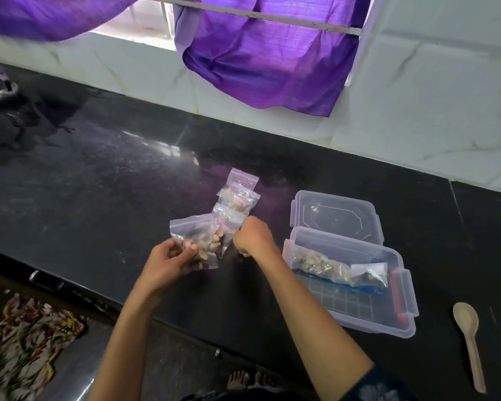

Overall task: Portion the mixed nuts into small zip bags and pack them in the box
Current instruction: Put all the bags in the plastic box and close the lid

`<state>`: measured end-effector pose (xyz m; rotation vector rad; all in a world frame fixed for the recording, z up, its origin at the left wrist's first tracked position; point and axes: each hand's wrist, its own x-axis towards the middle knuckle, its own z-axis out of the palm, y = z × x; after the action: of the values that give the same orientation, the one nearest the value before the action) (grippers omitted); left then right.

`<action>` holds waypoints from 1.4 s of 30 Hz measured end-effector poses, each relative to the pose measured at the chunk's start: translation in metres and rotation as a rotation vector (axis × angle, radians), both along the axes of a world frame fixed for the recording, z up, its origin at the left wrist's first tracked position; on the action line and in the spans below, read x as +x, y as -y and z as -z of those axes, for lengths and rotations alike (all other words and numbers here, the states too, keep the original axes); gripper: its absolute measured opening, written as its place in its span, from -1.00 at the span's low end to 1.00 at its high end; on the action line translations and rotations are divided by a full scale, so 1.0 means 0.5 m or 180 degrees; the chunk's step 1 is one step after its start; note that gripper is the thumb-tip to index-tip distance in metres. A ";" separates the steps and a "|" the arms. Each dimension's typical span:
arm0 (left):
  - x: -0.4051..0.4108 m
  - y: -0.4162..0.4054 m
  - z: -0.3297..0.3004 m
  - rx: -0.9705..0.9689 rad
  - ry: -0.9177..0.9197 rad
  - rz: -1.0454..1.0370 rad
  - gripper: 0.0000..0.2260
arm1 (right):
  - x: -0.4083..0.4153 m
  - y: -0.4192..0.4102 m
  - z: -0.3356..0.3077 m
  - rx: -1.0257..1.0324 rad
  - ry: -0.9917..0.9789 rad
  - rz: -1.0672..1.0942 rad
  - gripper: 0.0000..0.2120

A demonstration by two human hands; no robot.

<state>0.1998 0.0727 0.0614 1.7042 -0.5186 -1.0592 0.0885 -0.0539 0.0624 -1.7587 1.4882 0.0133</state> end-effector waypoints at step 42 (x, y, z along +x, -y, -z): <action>-0.352 0.122 -0.076 0.0731 0.2738 0.2527 -0.80 | -0.359 -0.087 -0.077 0.0468 0.0476 0.0841 -0.82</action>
<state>0.0237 0.0116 0.0994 2.1906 -1.7849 -0.8636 -0.0910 -0.0106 0.1007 -1.4060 1.5570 -0.1382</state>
